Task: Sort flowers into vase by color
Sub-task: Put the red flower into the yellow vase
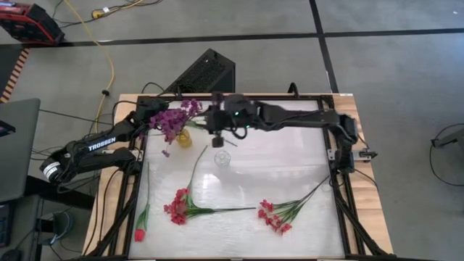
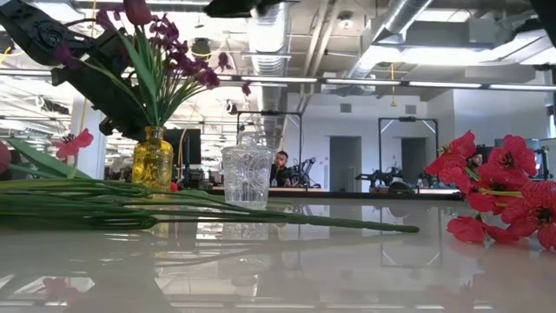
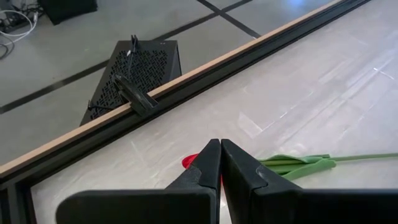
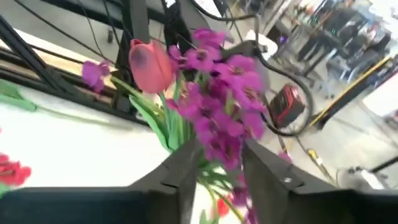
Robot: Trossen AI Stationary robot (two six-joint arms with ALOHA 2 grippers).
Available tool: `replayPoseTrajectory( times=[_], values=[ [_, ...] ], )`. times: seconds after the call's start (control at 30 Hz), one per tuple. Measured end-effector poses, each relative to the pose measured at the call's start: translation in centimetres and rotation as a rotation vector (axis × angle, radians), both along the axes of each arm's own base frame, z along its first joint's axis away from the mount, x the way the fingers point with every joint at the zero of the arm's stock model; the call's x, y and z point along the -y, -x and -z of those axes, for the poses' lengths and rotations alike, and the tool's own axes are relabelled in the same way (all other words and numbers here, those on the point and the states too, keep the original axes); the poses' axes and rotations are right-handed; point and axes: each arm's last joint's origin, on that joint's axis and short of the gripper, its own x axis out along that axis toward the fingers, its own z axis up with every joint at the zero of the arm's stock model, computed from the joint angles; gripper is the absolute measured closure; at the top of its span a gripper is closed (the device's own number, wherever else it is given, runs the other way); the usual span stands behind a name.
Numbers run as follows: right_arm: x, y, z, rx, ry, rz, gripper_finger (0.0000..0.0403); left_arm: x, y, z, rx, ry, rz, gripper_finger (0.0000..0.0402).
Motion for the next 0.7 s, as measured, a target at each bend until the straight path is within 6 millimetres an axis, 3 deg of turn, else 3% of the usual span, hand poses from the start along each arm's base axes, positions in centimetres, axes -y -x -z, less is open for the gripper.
replayPoseTrajectory(
  times=[0.1, 0.17, 0.27, 0.43, 0.7],
  values=[
    [-0.4, 1.4, -0.3, -0.095, -0.055, -0.054, 0.02, 0.0, 0.0, 0.0, 0.0, 0.001, 0.001, 0.0401],
    [-1.4, 1.6, 0.5, -0.186, -0.102, -0.15, 0.0175, 0.0, 0.0, 0.0, 0.001, 0.002, 0.003, 0.0401],
    [-3.2, -0.2, 4.0, -0.287, -0.14, -0.265, 0.0157, 0.1, 0.0, 0.0, 0.008, 0.011, 0.021, 0.0401],
    [-6.1, -3.8, 11.0, -0.387, -0.039, -0.374, 0.0155, 0.1, -0.1, 0.1, 0.01, 0.014, 0.025, 0.0401],
    [-8.3, -6.9, 16.1, -0.402, 0.014, -0.437, 0.0165, 0.1, -0.1, 0.1, 0.013, 0.017, 0.031, 0.0402]
  ],
)
